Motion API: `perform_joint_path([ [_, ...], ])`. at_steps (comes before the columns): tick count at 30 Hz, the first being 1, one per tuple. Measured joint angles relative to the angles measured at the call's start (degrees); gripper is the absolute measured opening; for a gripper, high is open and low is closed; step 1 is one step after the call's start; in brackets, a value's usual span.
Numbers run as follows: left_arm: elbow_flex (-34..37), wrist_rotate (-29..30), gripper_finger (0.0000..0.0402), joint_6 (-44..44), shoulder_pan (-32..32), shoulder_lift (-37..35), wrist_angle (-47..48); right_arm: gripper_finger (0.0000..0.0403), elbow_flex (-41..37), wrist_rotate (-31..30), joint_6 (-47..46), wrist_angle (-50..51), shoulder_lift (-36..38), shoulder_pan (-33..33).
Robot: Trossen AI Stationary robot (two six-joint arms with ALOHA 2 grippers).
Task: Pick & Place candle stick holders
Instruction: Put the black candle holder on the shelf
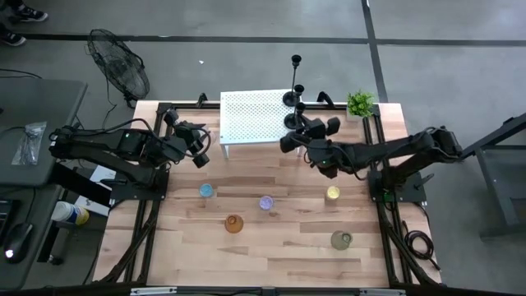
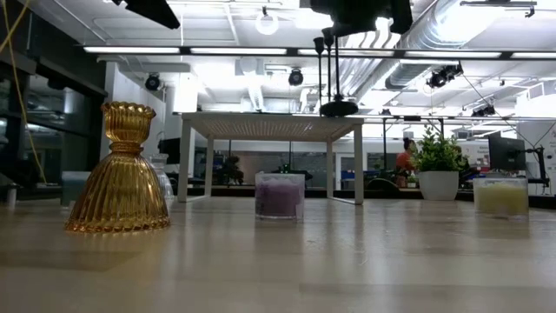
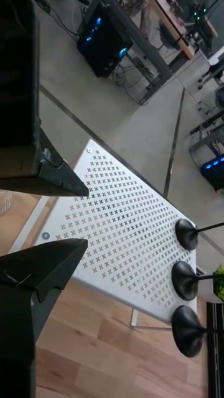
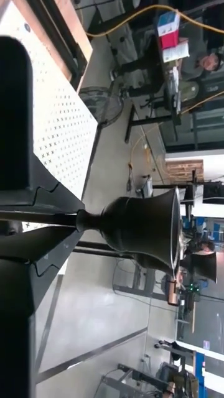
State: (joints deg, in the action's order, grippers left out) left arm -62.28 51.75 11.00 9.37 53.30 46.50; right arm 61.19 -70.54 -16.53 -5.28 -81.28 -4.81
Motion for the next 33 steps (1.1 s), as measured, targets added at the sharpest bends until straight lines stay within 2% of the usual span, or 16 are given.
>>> perform_joint_path([
  [33, 0.0, 0.35, 0.0117, -0.2, -0.02, 0.0, 0.02, 0.0033, -0.02, 9.51, 2.92, 2.49, 0.0, 8.26],
])
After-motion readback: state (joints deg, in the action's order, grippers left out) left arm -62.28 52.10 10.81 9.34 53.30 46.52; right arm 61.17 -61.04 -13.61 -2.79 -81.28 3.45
